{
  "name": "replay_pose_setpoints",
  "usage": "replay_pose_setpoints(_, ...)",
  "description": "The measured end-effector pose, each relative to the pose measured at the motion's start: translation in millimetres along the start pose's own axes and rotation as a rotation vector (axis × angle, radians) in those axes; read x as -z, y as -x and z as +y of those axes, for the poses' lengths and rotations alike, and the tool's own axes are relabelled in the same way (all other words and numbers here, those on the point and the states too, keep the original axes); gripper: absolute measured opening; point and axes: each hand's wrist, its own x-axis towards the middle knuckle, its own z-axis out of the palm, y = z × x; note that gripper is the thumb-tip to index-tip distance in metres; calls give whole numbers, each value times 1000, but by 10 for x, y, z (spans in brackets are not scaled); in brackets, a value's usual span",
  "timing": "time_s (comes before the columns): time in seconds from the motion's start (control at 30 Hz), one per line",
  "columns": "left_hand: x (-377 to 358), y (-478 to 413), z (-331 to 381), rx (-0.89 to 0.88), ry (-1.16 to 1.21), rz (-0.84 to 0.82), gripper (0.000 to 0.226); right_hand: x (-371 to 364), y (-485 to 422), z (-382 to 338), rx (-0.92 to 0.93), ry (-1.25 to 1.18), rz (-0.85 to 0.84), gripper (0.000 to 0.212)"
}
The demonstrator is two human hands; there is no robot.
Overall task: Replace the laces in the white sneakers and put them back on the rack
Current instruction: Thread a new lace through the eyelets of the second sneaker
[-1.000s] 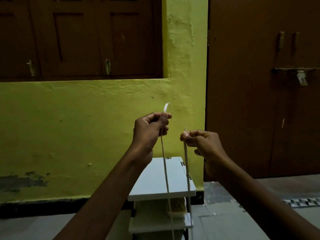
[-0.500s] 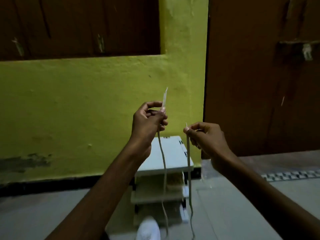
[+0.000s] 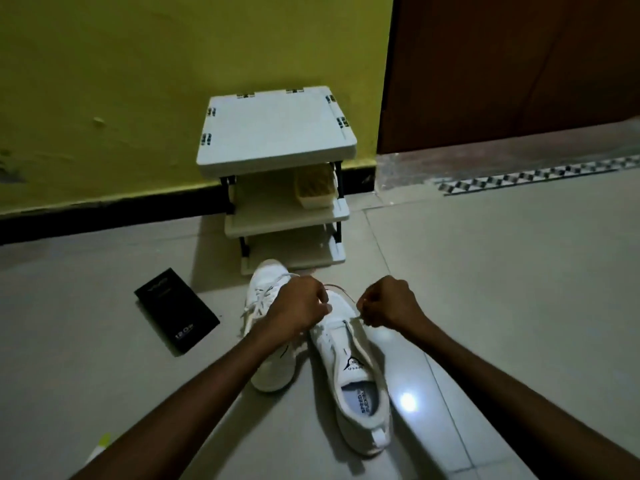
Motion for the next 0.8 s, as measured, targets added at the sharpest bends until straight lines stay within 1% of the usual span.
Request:
replay_pose_setpoints(0.03, -103, -2, -52, -1, 1, -29, 27, -81, -19, 54, -27, -3, -4, 21)
replay_pose_setpoints(0.1, -284, -22, -152, 18, 3, -72, 36, -230, -77, 136, -69, 14, 11, 33)
replay_pose_setpoints(0.2, -428, -54, -224, -9, -31, -67, 30, -375, -194, 170, -110, 56, 2, 48)
replay_pose_setpoints(0.23, -459, -59, -236, -26, -31, -58, 33, -407, -235, 178, -114, 77, -9, 49)
replay_pose_setpoints(0.3, -485, -45, -226, -45, -9, -27, 44, -407, -265, 166, -99, 115, -27, 41)
replay_pose_setpoints(0.37, -538, -55, -223, -28, 16, 7, 42, -410, -298, 183, -85, 135, -56, 30)
replay_pose_setpoints(0.4, -568, -55, -222, -22, 18, 18, 46, -418, -312, 193, -81, 171, -78, 28)
replay_pose_setpoints(0.47, -608, -46, -201, -29, 8, 39, 55, -446, -313, 198, -76, 292, -124, 33)
replay_pose_setpoints(0.53, -612, -34, -173, -42, -9, 62, 55, -496, -312, 213, -43, 386, -153, 34)
replay_pose_setpoints(0.63, -632, -37, -148, -46, -33, 77, 56, -491, -293, 230, 30, 492, -120, 31)
replay_pose_setpoints(0.8, -668, -14, -130, -55, -61, 54, 55, -354, -259, 188, 116, 658, -72, 29)
